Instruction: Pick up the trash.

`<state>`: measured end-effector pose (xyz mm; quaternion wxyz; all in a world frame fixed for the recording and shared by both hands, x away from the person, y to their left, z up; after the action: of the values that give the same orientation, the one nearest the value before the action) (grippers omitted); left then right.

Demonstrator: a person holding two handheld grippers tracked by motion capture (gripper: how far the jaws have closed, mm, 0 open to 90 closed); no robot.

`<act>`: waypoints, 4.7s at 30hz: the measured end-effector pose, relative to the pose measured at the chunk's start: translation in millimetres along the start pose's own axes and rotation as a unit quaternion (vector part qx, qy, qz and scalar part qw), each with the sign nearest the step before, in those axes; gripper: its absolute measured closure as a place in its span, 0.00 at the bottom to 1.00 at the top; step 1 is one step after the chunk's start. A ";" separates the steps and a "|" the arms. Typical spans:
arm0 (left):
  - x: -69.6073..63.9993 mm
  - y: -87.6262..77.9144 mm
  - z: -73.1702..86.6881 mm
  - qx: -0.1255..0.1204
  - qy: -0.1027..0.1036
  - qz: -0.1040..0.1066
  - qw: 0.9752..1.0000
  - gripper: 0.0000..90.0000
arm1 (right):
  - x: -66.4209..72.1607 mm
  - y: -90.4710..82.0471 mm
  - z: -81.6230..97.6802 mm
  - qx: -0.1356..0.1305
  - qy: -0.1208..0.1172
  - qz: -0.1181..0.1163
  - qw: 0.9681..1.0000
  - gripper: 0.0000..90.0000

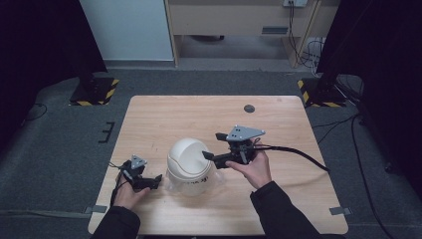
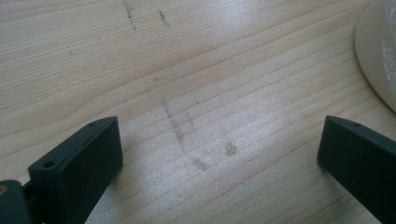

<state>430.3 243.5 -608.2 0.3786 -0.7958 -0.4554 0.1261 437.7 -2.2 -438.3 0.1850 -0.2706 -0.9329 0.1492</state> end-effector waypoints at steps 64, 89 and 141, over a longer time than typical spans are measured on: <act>-0.2 0.0 0.0 0.000 -0.001 -0.001 1.000 0.00 | -14.3 20.7 22.1 0.050 0.016 0.021 0.998 0.26; -0.3 0.0 -0.2 0.000 -0.002 -0.001 1.000 0.00 | -87.0 -42.0 48.3 0.055 0.009 0.104 0.993 0.30; -0.5 -0.1 -0.1 0.000 -0.002 -0.002 1.000 0.00 | -134.4 -5.6 134.1 0.188 0.005 0.155 0.970 0.44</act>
<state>430.0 243.1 -608.2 0.3783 -0.7945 -0.4576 0.1273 483.6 -105.9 -590.7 0.2121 -0.3737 -0.8337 0.3469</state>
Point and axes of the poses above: each handheld gripper's, and its own axes: y roughly forward along the jaws, z roughly out of its underside, x roughly to its left, the point moved 10 cm from there along y, roughly forward along the jaws, and after that the axes turned 12 degrees about y, right-handed, at the moved point
